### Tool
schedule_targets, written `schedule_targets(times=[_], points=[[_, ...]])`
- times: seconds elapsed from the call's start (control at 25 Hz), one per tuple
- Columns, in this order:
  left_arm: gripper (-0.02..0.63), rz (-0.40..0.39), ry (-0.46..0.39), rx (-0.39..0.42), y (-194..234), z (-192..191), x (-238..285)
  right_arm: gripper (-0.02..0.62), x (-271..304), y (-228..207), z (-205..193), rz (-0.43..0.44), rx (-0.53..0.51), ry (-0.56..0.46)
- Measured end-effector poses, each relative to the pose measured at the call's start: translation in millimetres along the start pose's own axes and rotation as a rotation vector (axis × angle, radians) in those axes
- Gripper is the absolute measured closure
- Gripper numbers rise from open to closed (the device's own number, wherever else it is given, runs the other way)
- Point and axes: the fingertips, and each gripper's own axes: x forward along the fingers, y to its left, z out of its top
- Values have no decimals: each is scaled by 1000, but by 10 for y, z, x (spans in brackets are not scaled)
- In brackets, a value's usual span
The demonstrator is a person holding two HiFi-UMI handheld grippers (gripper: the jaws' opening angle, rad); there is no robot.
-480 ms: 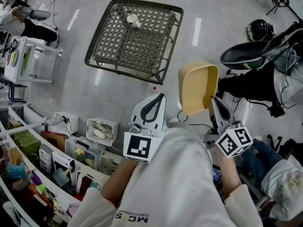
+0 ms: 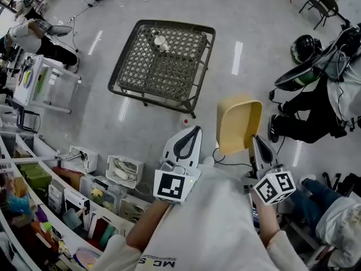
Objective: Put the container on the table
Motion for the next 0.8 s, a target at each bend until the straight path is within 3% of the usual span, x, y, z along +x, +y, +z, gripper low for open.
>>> schedule_targets(times=[0.44, 0.8], points=[[583, -66, 89, 28, -222, -290, 243, 571, -176, -462, 81, -105, 21, -5], [583, -51, 105, -8, 204, -345, 1104, 571, 757, -791, 428, -97, -2, 29]])
